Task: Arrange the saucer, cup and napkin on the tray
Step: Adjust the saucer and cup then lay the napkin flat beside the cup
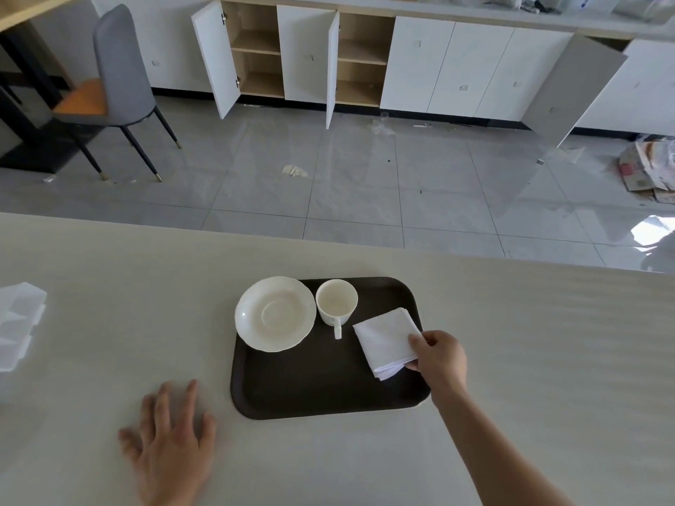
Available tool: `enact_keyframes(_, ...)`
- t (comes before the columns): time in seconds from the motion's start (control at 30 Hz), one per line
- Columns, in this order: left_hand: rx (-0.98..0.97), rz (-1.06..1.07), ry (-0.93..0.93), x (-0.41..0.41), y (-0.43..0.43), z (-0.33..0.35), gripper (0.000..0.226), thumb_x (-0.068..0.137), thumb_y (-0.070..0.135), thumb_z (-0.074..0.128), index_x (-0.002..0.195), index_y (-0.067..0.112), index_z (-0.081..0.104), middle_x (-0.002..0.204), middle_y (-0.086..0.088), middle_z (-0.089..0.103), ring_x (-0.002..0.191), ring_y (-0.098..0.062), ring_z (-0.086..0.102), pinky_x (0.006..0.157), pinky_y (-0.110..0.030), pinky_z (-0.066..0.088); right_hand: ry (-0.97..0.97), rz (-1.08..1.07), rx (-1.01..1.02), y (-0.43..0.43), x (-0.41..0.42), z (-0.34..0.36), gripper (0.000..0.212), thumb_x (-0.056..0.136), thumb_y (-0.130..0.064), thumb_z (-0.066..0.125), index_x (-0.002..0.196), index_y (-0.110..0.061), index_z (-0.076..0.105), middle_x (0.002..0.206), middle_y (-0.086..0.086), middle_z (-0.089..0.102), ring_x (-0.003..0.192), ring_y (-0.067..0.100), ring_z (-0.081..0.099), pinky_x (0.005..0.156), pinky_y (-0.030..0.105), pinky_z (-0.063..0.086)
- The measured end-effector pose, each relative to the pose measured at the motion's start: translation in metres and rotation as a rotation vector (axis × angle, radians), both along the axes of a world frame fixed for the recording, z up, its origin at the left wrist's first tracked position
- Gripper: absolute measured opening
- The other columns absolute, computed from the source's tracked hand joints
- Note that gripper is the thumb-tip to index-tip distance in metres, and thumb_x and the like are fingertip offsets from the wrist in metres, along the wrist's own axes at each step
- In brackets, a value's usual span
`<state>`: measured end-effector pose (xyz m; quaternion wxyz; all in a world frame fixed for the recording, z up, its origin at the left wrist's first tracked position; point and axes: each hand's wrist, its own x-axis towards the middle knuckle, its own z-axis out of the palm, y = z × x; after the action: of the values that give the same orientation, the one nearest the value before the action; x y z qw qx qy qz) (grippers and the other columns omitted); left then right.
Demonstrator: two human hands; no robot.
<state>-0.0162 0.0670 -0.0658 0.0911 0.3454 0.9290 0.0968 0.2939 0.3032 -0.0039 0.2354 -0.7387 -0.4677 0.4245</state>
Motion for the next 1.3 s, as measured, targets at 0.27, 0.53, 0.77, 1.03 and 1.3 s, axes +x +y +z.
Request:
enact_keyframes(0.27, 0.089, 0.035, -0.044, 0.003, 0.007, 0.014, 0.074, 0.072, 0.048, 0.042, 0.140, 0.022, 0.051, 0.151, -0.018, 0.041, 0.141, -0.040, 0.031, 0.109, -0.068, 0.017, -0.370, 0.354, -0.063, -0.007, 0.011, 0.009, 0.025, 0.080, -0.032, 0.058, 0.073, -0.009, 0.062, 0.062, 0.008, 0.073, 0.049, 0.020, 0.070, 0.052, 0.028, 0.052)
enact_keyframes(0.53, 0.505, -0.620, 0.008, 0.099, 0.057, 0.039, 0.016, 0.083, 0.025, 0.061, 0.097, 0.019, 0.066, 0.086, 0.003, 0.060, 0.076, -0.019, 0.058, 0.065, -0.034, 0.050, -0.526, 0.503, 0.133, -0.018, 0.041, -0.001, 0.024, 0.081, -0.034, 0.067, 0.104, -0.028, 0.067, 0.093, -0.007, 0.062, 0.079, 0.020, 0.063, 0.061, 0.029, 0.050)
enact_keyframes(0.77, 0.102, -0.732, -0.082, 0.174, 0.146, 0.049, 0.032, 0.088, 0.042, 0.058, 0.113, 0.024, 0.049, 0.096, 0.002, 0.048, 0.079, -0.016, 0.049, 0.060, -0.027, 0.038, -0.557, 0.754, 0.303, -0.010, 0.054, -0.011, 0.040, 0.088, -0.028, 0.066, 0.127, -0.027, 0.059, 0.108, -0.004, 0.059, 0.103, 0.020, 0.057, 0.068, 0.034, 0.052)
enact_keyframes(1.03, 0.198, -0.808, 0.002, 0.178, 0.153, 0.042, 0.028, 0.064, 0.014, 0.080, 0.075, 0.015, 0.055, 0.068, -0.001, 0.046, 0.053, -0.014, 0.036, 0.046, -0.025, 0.032, -0.588, 0.934, 0.441, -0.001, 0.048, -0.022, 0.013, 0.084, -0.018, 0.068, 0.095, -0.012, 0.065, 0.096, 0.005, 0.059, 0.091, 0.028, 0.057, 0.058, 0.041, 0.054)
enact_keyframes(1.3, 0.235, -0.914, 0.179, 0.168, 0.160, 0.031, 0.025, 0.069, -0.006, 0.064, 0.070, 0.014, 0.050, 0.068, -0.002, 0.040, 0.053, -0.016, 0.030, 0.049, -0.028, 0.031, -0.692, 0.932, 0.500, -0.001, 0.037, -0.020, 0.013, 0.081, -0.021, 0.071, 0.080, -0.015, 0.059, 0.085, 0.001, 0.058, 0.077, 0.026, 0.057, 0.043, 0.031, 0.042)
